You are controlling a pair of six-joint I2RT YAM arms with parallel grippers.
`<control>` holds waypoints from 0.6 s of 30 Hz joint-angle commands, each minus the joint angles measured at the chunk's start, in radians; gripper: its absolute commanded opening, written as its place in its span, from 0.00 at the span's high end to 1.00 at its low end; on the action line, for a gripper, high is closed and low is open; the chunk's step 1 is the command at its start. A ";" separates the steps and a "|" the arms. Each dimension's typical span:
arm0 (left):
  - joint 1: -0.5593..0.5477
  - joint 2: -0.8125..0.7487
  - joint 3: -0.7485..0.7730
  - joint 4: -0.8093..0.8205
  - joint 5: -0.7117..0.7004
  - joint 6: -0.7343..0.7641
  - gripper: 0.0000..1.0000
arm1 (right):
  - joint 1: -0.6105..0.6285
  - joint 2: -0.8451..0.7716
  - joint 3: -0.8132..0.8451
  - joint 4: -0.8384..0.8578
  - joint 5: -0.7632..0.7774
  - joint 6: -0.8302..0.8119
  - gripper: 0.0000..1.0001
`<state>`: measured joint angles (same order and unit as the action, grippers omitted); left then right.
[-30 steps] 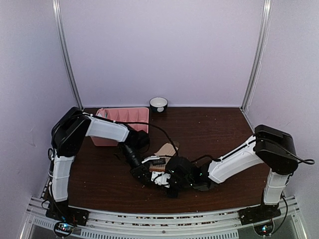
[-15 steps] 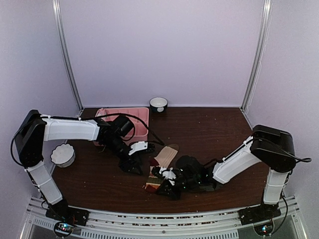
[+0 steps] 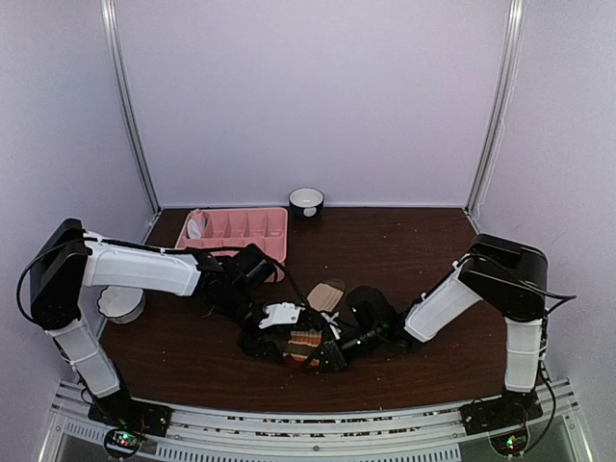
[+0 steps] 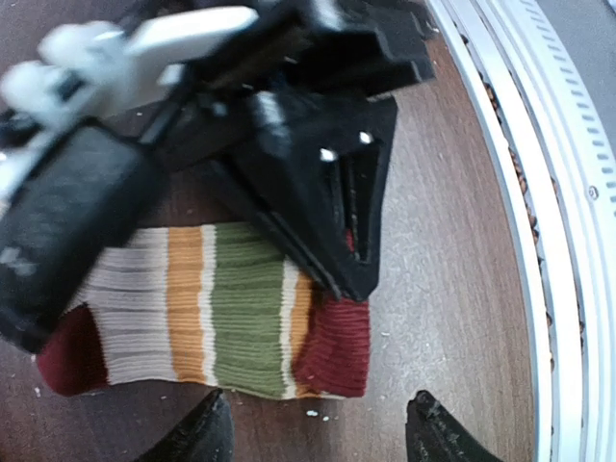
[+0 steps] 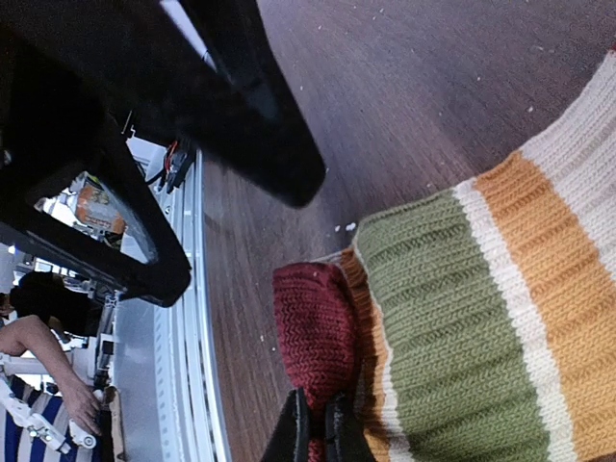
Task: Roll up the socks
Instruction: Roll the sock at the center of the board.
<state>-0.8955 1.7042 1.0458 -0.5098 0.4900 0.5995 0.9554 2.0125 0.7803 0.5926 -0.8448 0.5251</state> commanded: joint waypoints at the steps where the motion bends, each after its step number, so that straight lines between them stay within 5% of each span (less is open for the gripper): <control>1: -0.028 0.010 -0.039 0.089 0.002 0.018 0.38 | -0.027 0.118 -0.041 -0.154 -0.002 0.128 1.00; 11: -0.058 0.115 0.008 0.091 -0.073 0.031 0.51 | -0.038 0.124 -0.024 -0.183 -0.004 0.145 1.00; 18: -0.056 0.183 0.052 0.027 -0.096 0.023 0.84 | -0.037 0.096 -0.035 -0.220 0.024 0.112 0.95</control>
<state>-0.9501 1.8549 1.0676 -0.4488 0.4194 0.6205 0.9234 2.0399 0.8070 0.6037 -0.9154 0.6785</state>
